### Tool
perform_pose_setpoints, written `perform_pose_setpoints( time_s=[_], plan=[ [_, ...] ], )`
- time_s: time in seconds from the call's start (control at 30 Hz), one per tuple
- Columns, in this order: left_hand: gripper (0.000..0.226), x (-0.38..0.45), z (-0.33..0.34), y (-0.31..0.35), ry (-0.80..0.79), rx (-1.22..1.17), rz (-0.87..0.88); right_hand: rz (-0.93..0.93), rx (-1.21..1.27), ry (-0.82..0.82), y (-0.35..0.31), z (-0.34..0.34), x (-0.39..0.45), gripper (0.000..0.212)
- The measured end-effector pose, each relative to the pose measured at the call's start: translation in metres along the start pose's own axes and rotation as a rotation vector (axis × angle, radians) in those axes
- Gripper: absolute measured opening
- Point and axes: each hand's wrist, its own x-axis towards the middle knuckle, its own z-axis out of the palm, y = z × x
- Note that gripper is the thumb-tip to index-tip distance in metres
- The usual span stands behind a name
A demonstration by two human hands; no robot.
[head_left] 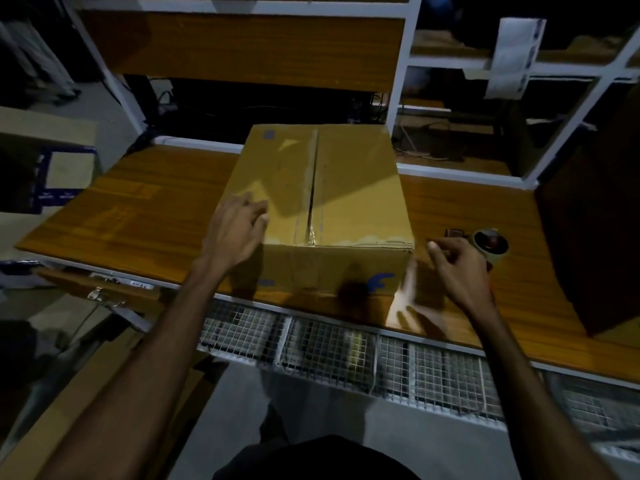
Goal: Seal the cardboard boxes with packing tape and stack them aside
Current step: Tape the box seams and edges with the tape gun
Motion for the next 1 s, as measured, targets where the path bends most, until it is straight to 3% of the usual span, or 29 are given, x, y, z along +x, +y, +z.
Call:
perform_pose_setpoints(
  time_s=[0.17,0.27,0.4,0.5,0.63,0.8,1.0],
  plan=[
    [0.039,-0.006,0.02,0.082,-0.064,-0.101,0.218,0.274,-0.435,-0.137,0.084,-0.033,0.044,0.023],
    [0.045,-0.004,0.032,0.116,-0.157,-0.143,0.291,0.385,-0.593,-0.293,0.118,-0.039,0.06,0.049],
    [0.049,-0.001,0.047,0.144,-0.244,-0.177,0.323,0.36,-0.344,-0.359,0.146,-0.031,0.082,0.079],
    [0.05,0.004,0.053,0.153,-0.262,-0.175,0.317,0.383,-0.232,-0.243,0.14,-0.024,0.079,0.087],
    [0.049,0.006,0.057,0.158,-0.25,-0.183,0.305,0.39,-0.331,-0.019,0.132,-0.004,0.051,0.083],
    [0.049,0.005,0.06,0.159,-0.236,-0.194,0.292,0.351,-0.306,0.047,0.13,0.003,0.036,0.067],
    [0.048,0.004,0.059,0.163,-0.247,-0.206,0.26,0.37,0.031,-0.124,0.132,0.0,0.047,0.042]
  ],
)
